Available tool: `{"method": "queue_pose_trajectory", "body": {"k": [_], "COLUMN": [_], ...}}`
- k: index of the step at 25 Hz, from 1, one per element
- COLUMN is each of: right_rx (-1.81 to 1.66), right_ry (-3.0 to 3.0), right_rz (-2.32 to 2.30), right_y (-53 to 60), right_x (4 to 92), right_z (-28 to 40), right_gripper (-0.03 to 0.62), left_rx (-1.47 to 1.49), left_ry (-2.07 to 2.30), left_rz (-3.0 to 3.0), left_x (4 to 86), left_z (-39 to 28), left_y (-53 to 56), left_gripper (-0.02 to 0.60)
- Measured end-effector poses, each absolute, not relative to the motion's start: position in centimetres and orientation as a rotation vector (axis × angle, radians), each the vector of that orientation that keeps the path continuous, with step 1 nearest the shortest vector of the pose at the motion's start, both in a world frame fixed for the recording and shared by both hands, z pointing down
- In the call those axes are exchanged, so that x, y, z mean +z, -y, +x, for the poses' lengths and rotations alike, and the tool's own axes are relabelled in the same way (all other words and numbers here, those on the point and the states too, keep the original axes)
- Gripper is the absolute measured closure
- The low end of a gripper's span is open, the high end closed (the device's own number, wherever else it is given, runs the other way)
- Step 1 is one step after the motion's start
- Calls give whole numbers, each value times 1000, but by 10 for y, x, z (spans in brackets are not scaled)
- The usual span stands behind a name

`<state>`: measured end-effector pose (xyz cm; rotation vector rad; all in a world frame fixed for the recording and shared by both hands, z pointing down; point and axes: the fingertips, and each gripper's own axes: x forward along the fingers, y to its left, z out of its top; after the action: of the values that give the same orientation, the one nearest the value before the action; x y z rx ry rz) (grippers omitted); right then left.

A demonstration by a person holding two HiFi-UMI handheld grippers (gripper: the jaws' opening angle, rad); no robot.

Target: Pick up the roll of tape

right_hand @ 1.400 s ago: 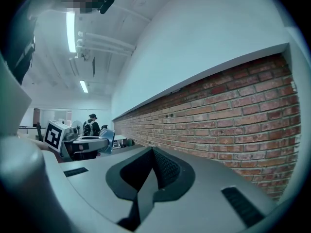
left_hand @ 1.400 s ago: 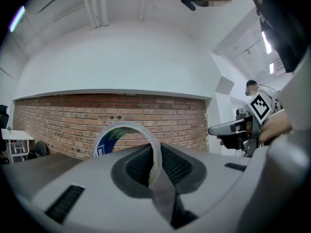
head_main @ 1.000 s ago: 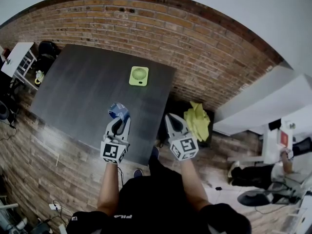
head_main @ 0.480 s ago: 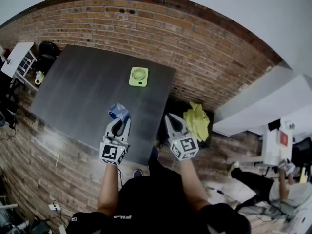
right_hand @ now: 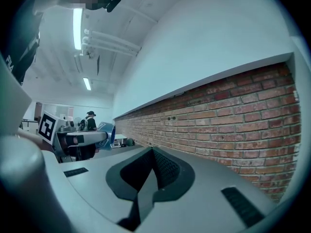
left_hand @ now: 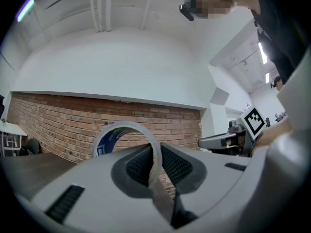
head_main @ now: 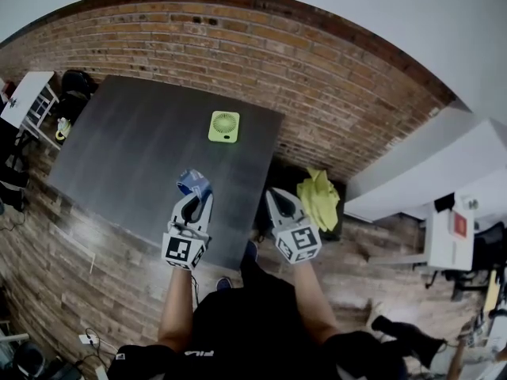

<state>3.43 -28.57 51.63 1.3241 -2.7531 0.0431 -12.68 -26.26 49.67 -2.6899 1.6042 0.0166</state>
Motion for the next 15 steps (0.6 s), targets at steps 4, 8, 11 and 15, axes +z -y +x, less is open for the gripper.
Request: {"method": "queue_pose_trajectory", "body": {"k": [4,8,11,15], "right_rx": [21,14,31,78], "right_ry": [2750,2748,2743,2737], "right_rz": [1324,1308,1293,1266], "right_y": [287,287,285,285], "right_x": [515,516,517,514], "right_z": [33,31,31,29], "right_gripper": [588,588,588,588], "left_rx": [18,7,11,5], "left_ry": [-1621,-1626,-1619,-1611], "left_rz": [-2694,-2699,-2702,-2703], "left_x": [501,507,511,510], "left_z": [-130,-133,-133,-129], "left_y": [264,266,267,272], "left_gripper": [534,534,534,534]}}
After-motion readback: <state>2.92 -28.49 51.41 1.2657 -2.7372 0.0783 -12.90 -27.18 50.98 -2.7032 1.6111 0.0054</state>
